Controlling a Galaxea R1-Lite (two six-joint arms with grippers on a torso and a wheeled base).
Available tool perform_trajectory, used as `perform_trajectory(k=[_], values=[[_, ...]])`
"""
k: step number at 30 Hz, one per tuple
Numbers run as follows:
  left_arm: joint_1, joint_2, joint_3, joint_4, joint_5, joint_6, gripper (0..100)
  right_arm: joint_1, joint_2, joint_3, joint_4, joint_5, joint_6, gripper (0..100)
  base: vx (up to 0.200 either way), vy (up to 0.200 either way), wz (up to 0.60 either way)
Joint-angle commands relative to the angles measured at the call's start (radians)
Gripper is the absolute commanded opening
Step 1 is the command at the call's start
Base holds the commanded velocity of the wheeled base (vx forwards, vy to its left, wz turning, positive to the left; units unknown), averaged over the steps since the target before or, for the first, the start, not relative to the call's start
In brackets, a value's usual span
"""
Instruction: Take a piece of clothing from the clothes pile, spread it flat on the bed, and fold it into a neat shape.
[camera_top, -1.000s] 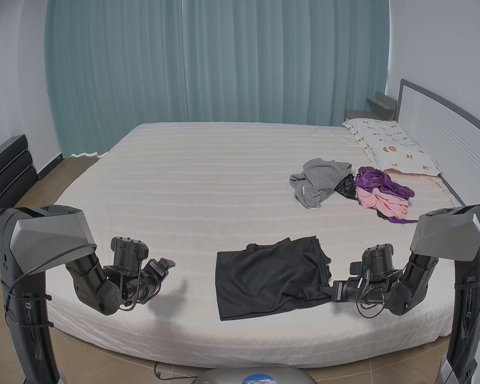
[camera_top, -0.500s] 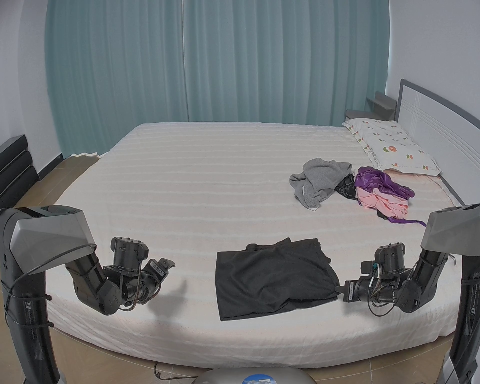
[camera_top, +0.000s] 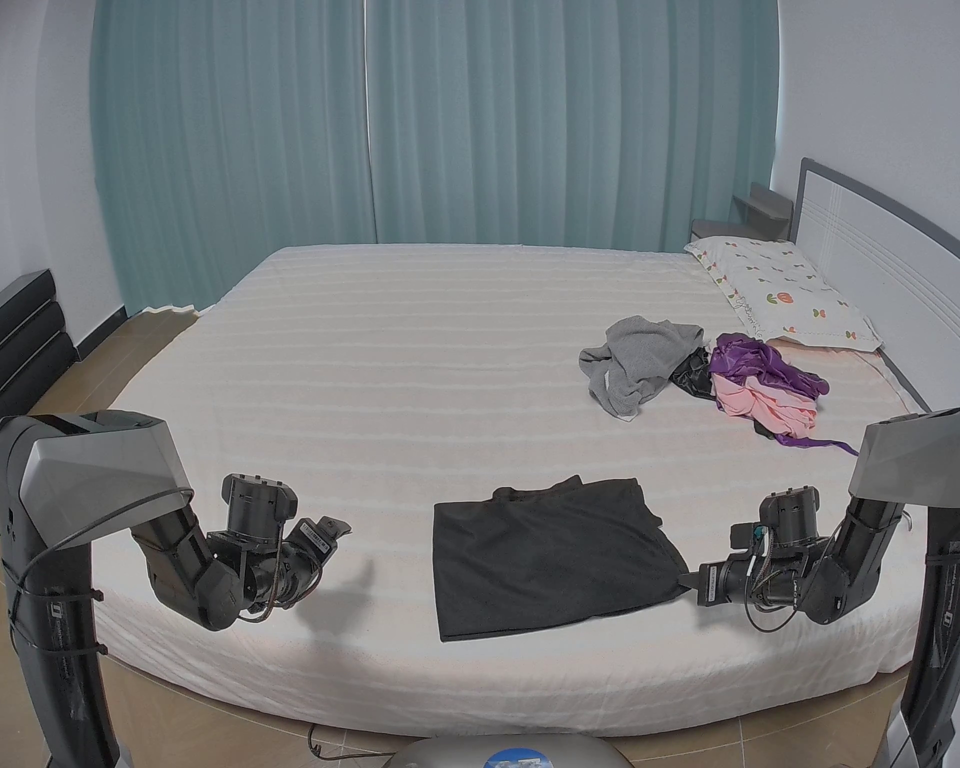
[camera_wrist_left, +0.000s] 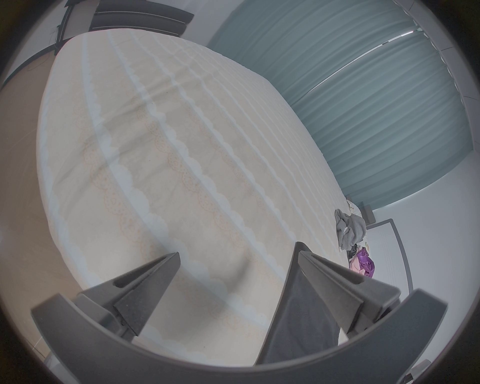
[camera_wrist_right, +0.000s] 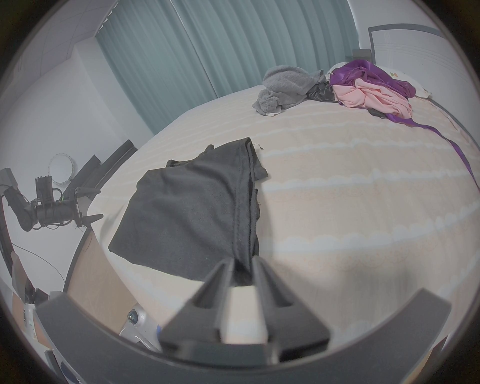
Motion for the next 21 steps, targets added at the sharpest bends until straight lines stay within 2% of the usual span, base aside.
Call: perform_trajectory(k=[1,5,10,13,21], values=[[0.000,0.002,-0.002,0.000,0.000,0.000,100,0.004,0.003,-0.005,-0.003,0.003,0.001,100,0.000,0.000,0.00],[0.000,0.002,-0.002,0.000,0.000,0.000,100,0.006,0.005,-0.058,-0.012,0.007,0.041,100,0.000,0.000,0.00],[0.001,0.000,-0.005,0.000,0.005,-0.003,100,0.009,0.037,-0.190,0.000,-0.002,0.202,100,0.000,0.000,0.00],[0.003,-0.005,-0.006,0.000,0.005,-0.010,100,0.007,0.059,-0.236,0.002,-0.002,0.247,100,0.000,0.000,0.00],[0.003,-0.003,-0.003,-0.002,0.003,-0.008,100,0.021,0.143,-0.396,0.030,-0.004,0.324,100,0.200,0.000,0.00]])
